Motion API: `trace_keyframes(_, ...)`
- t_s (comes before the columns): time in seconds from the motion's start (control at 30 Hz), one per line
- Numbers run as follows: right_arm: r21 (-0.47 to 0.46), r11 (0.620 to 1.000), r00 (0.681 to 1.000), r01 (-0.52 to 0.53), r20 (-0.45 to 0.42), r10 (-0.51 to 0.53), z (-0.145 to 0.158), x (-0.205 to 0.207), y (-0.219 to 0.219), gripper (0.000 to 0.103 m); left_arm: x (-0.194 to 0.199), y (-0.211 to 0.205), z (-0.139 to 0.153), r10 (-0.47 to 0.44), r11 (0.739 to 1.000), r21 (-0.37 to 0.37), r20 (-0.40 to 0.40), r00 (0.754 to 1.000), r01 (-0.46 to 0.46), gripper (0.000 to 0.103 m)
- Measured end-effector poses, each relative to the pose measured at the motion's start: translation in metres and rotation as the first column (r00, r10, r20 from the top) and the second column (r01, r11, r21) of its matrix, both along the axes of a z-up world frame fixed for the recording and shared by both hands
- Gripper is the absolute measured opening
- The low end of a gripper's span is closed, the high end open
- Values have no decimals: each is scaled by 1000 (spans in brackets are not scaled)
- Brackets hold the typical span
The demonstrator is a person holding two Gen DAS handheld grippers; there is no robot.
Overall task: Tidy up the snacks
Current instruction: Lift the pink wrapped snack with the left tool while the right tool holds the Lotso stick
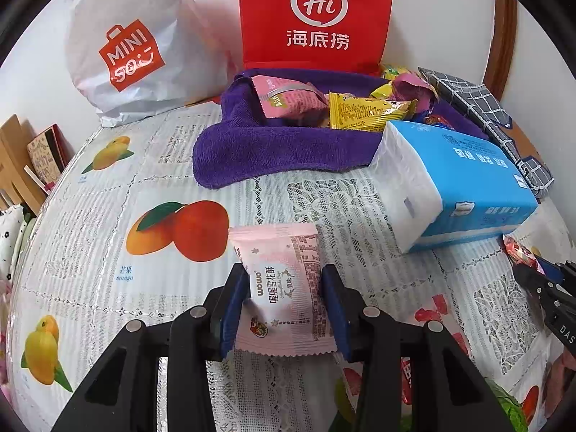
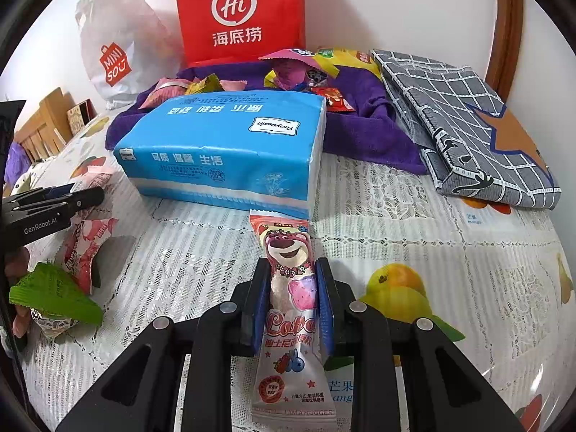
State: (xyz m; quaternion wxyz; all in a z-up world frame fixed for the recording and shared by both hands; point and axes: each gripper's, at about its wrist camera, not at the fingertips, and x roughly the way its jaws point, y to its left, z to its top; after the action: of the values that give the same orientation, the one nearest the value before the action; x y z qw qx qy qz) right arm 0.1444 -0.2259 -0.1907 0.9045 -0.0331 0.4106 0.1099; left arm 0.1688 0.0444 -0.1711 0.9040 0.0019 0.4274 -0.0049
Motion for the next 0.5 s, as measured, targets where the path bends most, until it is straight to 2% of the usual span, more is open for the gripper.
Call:
trace_keyframes(0.23, -8, 1000, 1000, 0, 2, 0, 0, -1, 2, 26, 0, 0, 1, -1, 1000, -2, 0, 1000, 1, 41)
trace_keyframes(0.43, 14, 1000, 1000, -1, -2, 1, 0, 0, -1, 23, 2, 2, 4, -10, 1000, -16, -11, 1000, 10, 34)
trace_keyframes(0.5, -4, 1000, 1000, -13, -4, 13, 1, -2, 0, 21, 2, 5, 6, -21, 998, -65, -30, 999, 19, 33)
